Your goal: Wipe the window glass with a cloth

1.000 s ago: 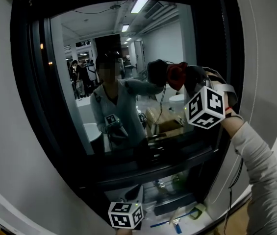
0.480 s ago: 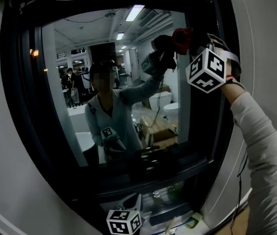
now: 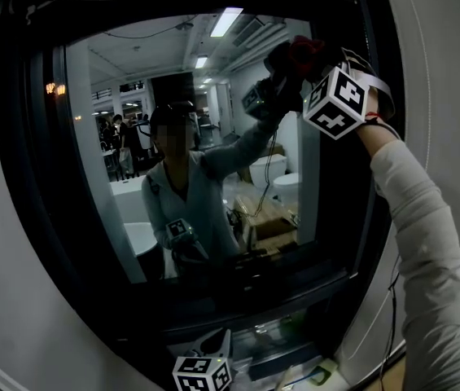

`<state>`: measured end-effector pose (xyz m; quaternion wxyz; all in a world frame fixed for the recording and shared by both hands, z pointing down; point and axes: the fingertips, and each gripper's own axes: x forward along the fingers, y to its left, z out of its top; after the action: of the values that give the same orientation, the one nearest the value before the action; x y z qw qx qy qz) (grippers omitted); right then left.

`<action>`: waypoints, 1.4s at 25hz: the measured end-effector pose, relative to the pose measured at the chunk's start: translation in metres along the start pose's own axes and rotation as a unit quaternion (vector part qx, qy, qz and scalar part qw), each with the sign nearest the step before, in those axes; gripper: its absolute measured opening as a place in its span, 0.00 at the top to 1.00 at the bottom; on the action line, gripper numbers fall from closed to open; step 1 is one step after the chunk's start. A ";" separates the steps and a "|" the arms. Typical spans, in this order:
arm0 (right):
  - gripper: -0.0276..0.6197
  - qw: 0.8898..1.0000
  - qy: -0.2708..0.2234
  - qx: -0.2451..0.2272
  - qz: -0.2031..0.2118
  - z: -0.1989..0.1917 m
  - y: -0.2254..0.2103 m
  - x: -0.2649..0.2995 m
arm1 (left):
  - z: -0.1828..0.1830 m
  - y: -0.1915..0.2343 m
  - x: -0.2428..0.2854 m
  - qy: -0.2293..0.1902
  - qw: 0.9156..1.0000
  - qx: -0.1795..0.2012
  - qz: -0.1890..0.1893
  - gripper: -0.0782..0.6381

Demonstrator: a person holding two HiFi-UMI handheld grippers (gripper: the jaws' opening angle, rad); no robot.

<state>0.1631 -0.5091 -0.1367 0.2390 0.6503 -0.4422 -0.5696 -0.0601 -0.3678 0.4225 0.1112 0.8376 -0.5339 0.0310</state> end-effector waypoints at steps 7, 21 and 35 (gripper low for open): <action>0.86 1.000 -0.007 0.019 0.007 -0.001 0.006 -0.003 | 0.001 0.002 0.002 0.000 1.000 -0.002 0.002 0.88; 0.86 0.996 -0.008 0.026 0.081 -0.017 0.083 -0.041 | -0.007 -0.011 -0.008 0.008 1.000 0.007 -0.016 0.88; 0.86 0.991 0.000 0.044 0.130 -0.040 0.149 -0.082 | -0.012 -0.013 -0.022 0.012 1.000 0.014 -0.017 0.88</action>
<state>0.1589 -0.5214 0.0377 0.2817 0.5975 -0.5476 -0.5135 -0.0575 -0.3403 0.4288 0.1059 0.8477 -0.5177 0.0465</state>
